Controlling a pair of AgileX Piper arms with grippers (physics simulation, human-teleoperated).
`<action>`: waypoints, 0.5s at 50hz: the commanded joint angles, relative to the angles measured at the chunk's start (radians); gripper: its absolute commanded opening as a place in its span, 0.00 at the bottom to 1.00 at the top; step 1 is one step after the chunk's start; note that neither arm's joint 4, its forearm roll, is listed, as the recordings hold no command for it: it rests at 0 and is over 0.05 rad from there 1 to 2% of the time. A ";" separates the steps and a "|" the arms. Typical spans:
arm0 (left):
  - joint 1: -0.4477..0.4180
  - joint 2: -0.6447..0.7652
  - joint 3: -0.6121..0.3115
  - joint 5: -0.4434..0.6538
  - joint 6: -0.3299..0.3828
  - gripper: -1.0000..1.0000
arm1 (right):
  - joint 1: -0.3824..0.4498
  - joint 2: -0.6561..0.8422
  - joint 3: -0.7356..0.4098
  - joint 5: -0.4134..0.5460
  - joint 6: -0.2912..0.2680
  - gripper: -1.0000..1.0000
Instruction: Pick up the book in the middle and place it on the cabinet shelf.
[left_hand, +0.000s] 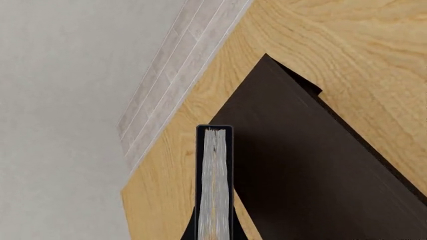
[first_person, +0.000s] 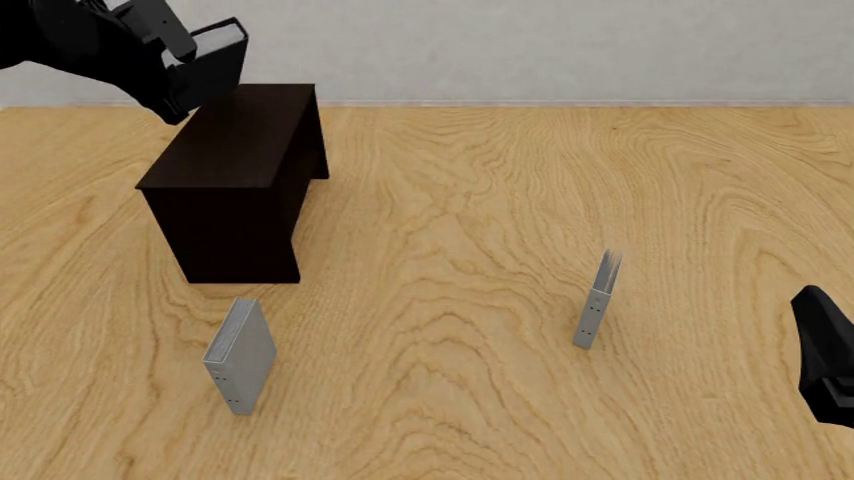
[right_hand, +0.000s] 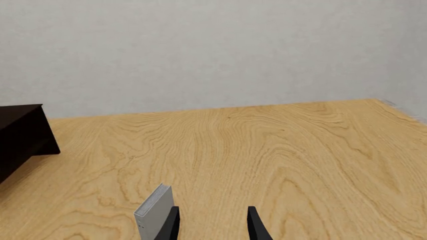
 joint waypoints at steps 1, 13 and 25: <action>-0.019 0.035 -0.012 0.066 0.060 0.00 | 0.000 0.002 0.000 -0.001 0.002 1.00; -0.035 0.052 -0.011 0.087 0.094 0.00 | 0.001 0.006 0.000 -0.003 0.008 1.00; -0.038 0.044 0.012 0.097 0.124 0.00 | 0.000 0.011 0.000 -0.006 0.009 1.00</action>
